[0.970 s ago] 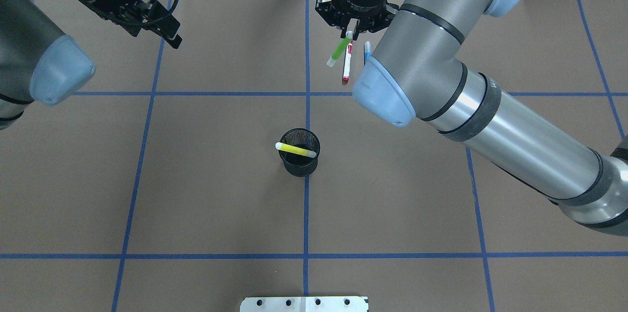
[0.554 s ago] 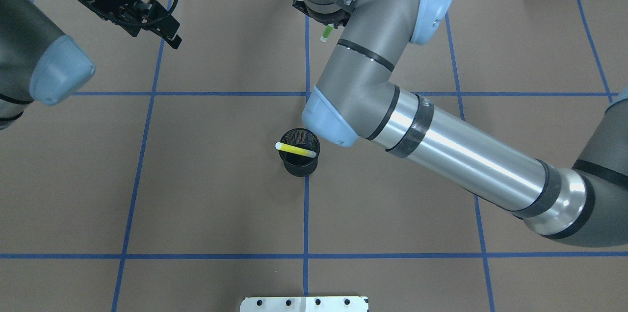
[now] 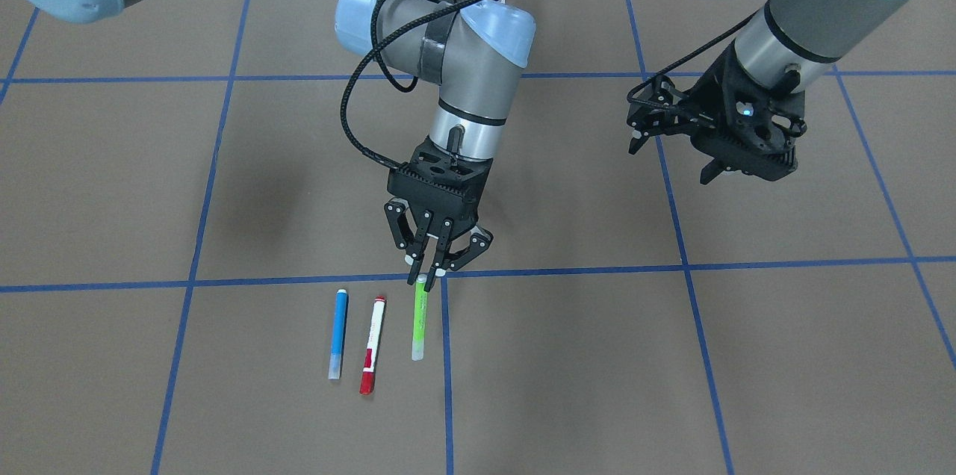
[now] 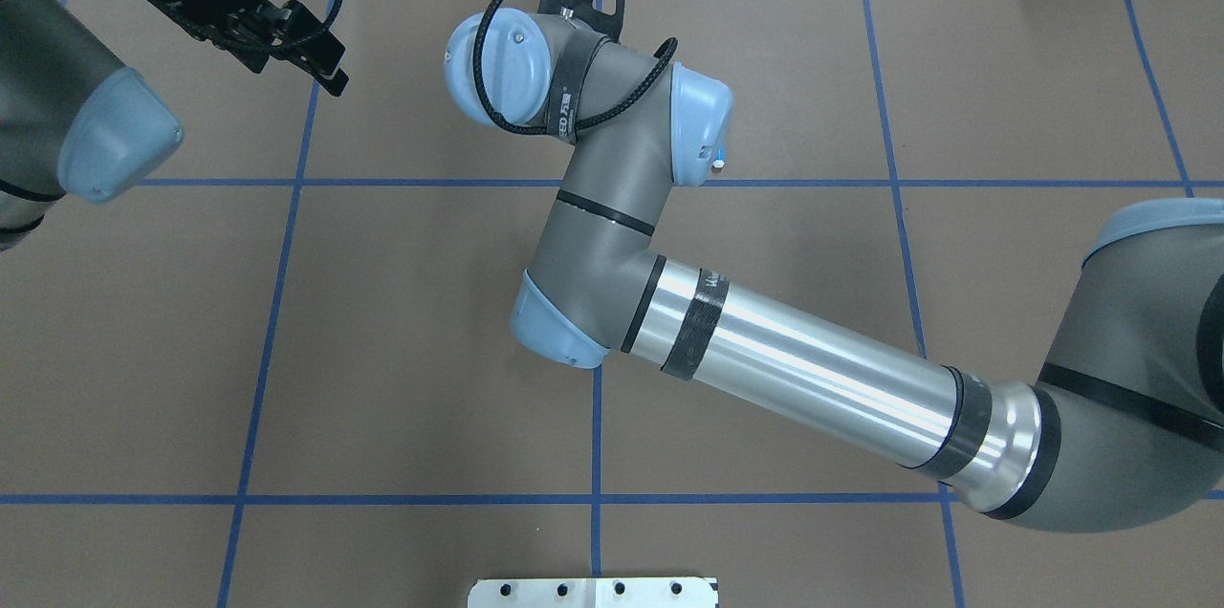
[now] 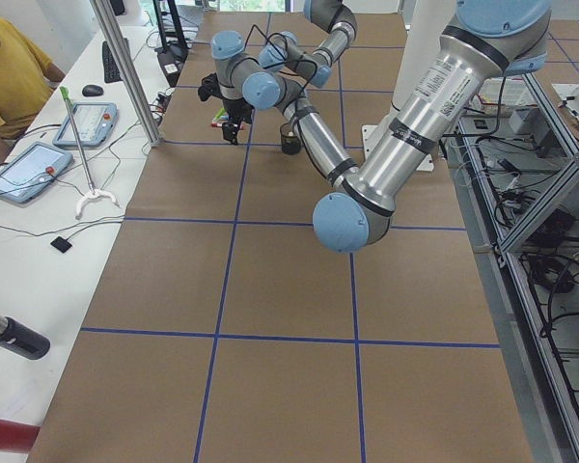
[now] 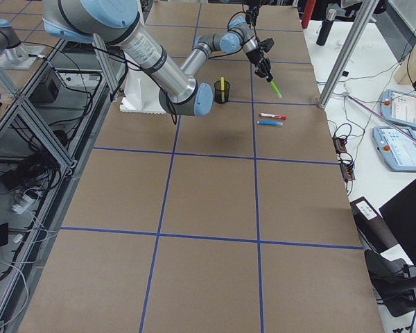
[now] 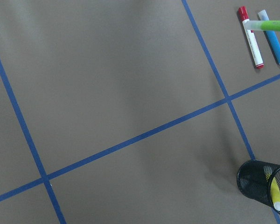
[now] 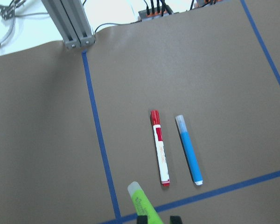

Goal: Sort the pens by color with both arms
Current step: 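Carry the green highlighter toward the red-capped marker with the right gripper, then lower the green highlighter beside the red-capped marker and open the right gripper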

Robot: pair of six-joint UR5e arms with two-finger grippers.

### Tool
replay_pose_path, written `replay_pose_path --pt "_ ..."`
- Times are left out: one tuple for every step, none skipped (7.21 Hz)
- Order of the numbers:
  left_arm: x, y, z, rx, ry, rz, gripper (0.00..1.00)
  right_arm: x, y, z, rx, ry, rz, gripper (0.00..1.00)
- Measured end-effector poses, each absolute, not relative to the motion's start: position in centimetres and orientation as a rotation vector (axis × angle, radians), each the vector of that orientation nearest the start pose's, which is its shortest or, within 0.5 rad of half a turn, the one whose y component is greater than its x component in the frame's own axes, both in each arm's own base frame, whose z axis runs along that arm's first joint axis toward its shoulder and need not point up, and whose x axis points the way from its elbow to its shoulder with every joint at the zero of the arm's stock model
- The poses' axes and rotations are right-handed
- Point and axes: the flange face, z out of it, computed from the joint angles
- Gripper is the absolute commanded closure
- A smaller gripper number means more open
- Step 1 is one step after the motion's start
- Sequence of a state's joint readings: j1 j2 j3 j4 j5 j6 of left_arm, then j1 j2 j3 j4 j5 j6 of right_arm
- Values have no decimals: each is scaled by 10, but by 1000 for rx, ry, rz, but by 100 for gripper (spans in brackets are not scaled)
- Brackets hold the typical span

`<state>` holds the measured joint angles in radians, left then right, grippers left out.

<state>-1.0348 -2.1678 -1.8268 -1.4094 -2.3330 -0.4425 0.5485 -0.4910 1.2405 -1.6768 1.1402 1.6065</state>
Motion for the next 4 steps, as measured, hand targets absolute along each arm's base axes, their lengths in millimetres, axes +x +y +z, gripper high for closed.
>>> replay_pose_path --pt "259 -568 216 234 961 370 1 -603 -567 121 625 -492 715 88" --pt "257 -570 220 229 966 379 1 -617 -571 133 657 -482 723 78" --pt "256 -570 221 227 968 381 1 -631 -575 144 685 -471 725 64" --pt "255 -571 222 228 970 382 1 -639 -575 148 700 -468 723 43"
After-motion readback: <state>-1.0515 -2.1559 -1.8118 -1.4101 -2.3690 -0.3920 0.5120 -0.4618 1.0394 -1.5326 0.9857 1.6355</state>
